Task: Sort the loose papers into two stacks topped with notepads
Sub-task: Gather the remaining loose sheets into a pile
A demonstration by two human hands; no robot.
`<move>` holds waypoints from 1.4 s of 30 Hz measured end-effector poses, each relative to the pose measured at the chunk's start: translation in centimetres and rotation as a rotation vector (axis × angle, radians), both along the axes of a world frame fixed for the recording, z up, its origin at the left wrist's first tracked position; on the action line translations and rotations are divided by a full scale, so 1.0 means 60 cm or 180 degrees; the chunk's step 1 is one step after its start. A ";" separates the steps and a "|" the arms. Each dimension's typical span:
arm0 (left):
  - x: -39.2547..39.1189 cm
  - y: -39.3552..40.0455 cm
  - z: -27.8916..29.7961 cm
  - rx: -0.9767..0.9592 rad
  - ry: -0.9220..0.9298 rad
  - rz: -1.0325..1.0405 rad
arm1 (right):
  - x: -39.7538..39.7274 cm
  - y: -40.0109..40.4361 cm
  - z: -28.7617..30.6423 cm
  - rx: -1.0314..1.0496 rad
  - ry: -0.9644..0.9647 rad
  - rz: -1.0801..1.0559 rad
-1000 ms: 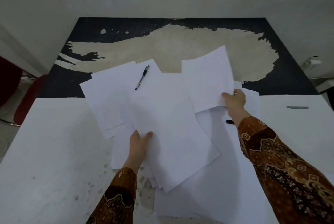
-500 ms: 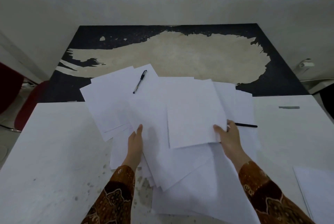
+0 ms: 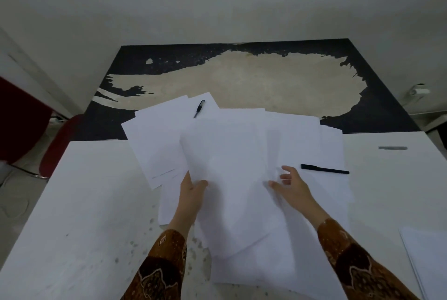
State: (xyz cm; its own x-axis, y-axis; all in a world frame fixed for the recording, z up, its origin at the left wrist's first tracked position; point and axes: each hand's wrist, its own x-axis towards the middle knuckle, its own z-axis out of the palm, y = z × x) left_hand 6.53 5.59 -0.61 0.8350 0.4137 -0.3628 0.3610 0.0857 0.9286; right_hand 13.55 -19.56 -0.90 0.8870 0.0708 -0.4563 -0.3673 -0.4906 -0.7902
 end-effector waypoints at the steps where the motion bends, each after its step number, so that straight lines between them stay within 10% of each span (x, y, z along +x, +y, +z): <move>1: -0.003 0.002 0.008 -0.0017 -0.0013 -0.0025 | 0.004 -0.004 0.010 0.0278 0.0272 0.0092; 6: -0.001 -0.001 0.026 0.0101 -0.0104 -0.0419 | -0.010 -0.015 0.021 0.1369 0.0735 0.0486; 15: 0.103 0.050 -0.017 0.2296 0.0292 -0.0684 | -0.030 -0.023 -0.049 0.0874 0.0248 -0.0545; 28: 0.291 0.129 -0.054 0.3613 0.1174 -0.0256 | -0.022 -0.029 -0.090 0.0450 -0.0018 -0.0566; 42: 0.336 0.020 -0.072 0.3694 0.0308 -0.0652 | -0.032 -0.022 -0.089 0.0547 -0.0284 -0.0633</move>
